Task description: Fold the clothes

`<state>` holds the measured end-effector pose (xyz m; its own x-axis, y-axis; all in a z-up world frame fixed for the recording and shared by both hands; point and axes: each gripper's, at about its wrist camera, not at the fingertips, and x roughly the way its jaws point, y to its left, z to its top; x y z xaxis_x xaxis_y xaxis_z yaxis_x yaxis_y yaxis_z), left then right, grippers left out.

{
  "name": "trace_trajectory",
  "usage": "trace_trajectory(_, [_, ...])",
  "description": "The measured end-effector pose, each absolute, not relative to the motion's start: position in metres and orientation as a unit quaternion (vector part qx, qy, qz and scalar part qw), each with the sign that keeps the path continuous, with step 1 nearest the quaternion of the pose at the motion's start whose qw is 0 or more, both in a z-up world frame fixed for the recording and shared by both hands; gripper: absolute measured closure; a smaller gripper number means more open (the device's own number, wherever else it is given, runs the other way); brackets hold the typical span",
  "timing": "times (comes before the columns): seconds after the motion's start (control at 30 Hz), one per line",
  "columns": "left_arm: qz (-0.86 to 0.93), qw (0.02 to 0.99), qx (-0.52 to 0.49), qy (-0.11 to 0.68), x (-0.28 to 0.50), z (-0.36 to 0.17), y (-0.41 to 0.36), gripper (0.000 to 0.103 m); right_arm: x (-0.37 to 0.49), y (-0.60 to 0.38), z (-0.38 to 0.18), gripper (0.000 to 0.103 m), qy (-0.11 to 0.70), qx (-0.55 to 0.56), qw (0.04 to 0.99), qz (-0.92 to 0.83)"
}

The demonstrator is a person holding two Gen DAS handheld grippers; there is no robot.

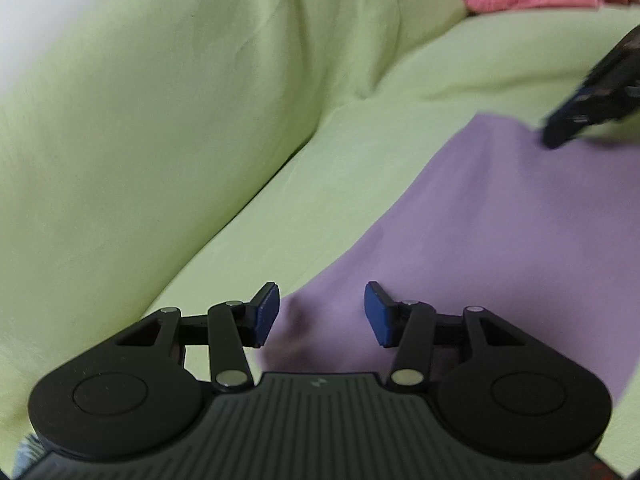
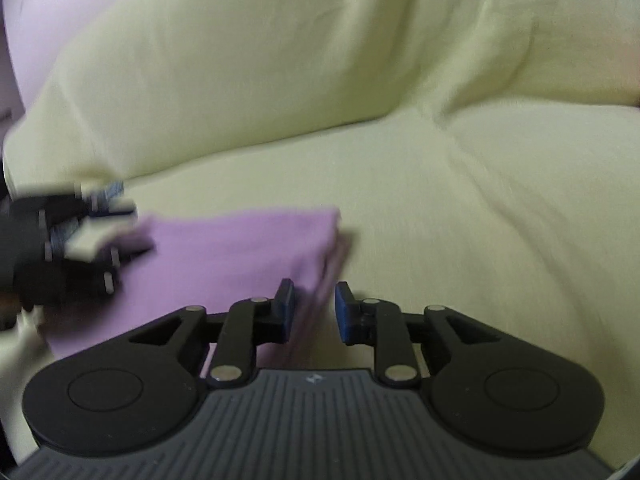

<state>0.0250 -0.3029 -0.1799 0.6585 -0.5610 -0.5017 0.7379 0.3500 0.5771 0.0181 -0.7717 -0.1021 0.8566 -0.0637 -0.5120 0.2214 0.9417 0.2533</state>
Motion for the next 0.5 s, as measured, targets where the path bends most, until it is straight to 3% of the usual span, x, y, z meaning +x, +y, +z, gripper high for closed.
trace_trajectory(0.33, [-0.393,0.834,0.369,0.119,0.027,-0.162,-0.301,0.049,0.045,-0.744,-0.076,0.086,0.251,0.059,0.965,-0.037])
trace_trajectory(0.5, [-0.419,0.807,0.402,0.11,0.02,-0.185,-0.323,0.049,0.051,-0.734,-0.09,0.086,0.284,0.028,0.958,-0.023])
